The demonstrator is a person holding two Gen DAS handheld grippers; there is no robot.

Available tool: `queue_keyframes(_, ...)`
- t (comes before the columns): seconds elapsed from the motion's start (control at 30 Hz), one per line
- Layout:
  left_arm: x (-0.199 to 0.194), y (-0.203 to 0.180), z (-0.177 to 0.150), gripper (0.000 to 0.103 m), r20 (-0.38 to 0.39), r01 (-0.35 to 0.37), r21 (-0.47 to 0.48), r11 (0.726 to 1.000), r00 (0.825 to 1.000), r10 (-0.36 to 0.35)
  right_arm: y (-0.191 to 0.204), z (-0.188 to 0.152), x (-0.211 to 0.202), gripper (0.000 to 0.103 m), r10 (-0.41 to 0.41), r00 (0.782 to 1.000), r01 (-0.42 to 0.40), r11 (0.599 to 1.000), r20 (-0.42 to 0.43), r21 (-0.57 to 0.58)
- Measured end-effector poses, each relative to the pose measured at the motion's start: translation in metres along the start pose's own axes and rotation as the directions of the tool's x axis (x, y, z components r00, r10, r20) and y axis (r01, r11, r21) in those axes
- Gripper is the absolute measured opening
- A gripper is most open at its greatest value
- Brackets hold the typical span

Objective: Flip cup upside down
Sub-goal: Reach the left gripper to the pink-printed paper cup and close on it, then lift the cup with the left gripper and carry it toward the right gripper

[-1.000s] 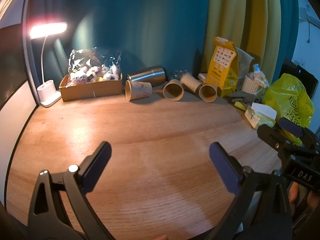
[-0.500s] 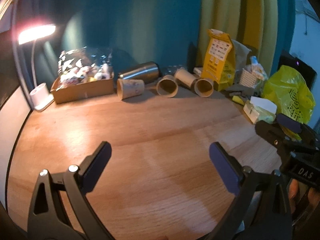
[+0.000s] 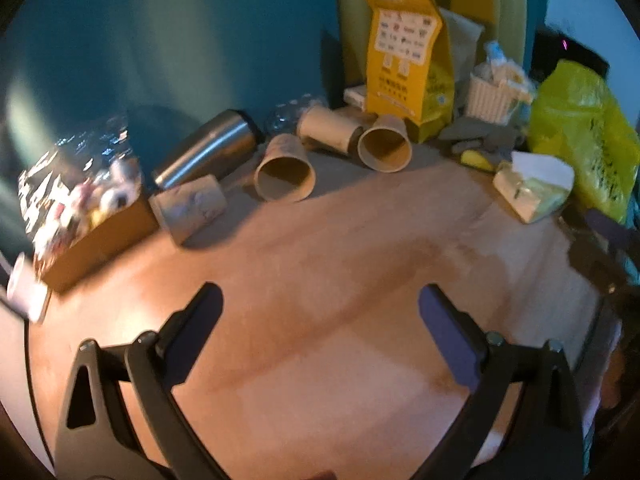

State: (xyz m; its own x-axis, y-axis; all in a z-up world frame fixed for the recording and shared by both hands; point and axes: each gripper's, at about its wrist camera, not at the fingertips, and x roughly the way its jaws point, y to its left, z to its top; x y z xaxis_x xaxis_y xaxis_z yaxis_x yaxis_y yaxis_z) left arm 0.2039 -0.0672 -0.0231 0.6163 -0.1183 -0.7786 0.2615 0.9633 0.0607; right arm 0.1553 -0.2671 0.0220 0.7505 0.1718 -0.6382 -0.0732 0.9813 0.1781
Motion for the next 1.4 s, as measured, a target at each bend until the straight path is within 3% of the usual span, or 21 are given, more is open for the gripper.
queue_keyframes(0.37, 0.092, 0.022, 0.081, 0.099, -0.107, -0.046, 0.045, 0.998, 0.993, 0.051, -0.029, 0.027, 0.072, 0.094, -0.008, 0.999, 0.01, 0.998, -0.046, 0.06)
queue_keyframes(0.7, 0.182, 0.041, 0.14, 0.099, -0.192, -0.065, 0.024, 0.998, 0.979, 0.069, -0.033, 0.044, 0.128, 0.094, 0.016, 0.999, -0.012, 0.996, -0.043, 0.087)
queue_keyframes(0.83, 0.211, 0.048, 0.143, 0.096, -0.25, -0.019, -0.016, 1.0, 0.968, 0.015, -0.037, 0.04, 0.14, 0.094, 0.016, 0.997, -0.009, 0.995, -0.071, 0.103)
queue_keyframes(1.0, 0.223, 0.05, 0.137, 0.066, -0.27, 0.005, -0.023, 1.0, 0.963, -0.011, -0.04, 0.035, 0.148, 0.094, 0.043, 0.99, -0.027, 0.992, -0.132, 0.122)
queue_keyframes(1.4, 0.182, 0.047, 0.103, 0.063, -0.248, 0.047, -0.082, 0.995, 0.967, -0.066, -0.04, 0.032, 0.132, 0.094, 0.059, 0.987, -0.04, 0.991, -0.149, 0.128)
